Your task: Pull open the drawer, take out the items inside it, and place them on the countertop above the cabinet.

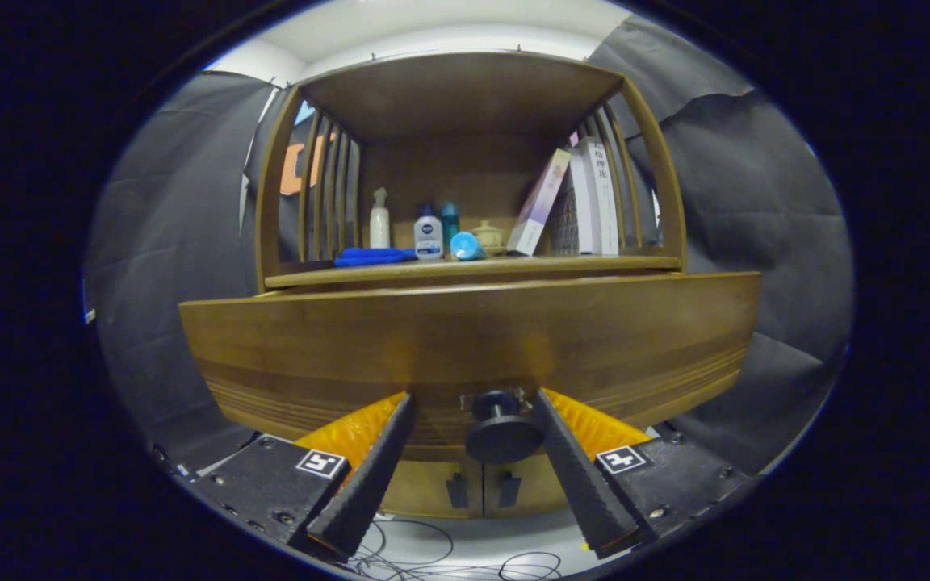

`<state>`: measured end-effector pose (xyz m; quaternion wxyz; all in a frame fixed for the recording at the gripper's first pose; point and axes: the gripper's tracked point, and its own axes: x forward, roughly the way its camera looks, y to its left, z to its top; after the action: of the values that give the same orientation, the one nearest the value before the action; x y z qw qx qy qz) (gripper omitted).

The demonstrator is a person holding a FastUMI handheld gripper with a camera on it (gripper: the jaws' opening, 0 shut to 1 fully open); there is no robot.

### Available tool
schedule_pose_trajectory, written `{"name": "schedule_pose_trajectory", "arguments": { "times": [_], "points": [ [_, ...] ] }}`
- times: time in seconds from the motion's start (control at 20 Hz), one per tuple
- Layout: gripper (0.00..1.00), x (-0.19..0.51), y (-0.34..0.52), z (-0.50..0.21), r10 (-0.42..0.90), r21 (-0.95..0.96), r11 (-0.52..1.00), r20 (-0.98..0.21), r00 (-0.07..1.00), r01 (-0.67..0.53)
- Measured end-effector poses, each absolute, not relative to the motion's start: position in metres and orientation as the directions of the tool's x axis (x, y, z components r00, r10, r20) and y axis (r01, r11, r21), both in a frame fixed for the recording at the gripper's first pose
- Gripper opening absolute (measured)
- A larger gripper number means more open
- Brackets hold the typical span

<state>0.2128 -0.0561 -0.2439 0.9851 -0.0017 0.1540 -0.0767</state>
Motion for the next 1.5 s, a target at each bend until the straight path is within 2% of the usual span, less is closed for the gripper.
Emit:
{"name": "schedule_pose_trajectory", "arguments": {
  "times": [1.1,1.5],
  "points": [
    [0.95,0.315,-0.071,-0.252,-0.152,-0.065,0.988,-0.368,0.917,0.138],
    [0.95,0.318,-0.073,-0.258,-0.171,-0.147,0.982,-0.398,0.901,0.121]
  ]
}}
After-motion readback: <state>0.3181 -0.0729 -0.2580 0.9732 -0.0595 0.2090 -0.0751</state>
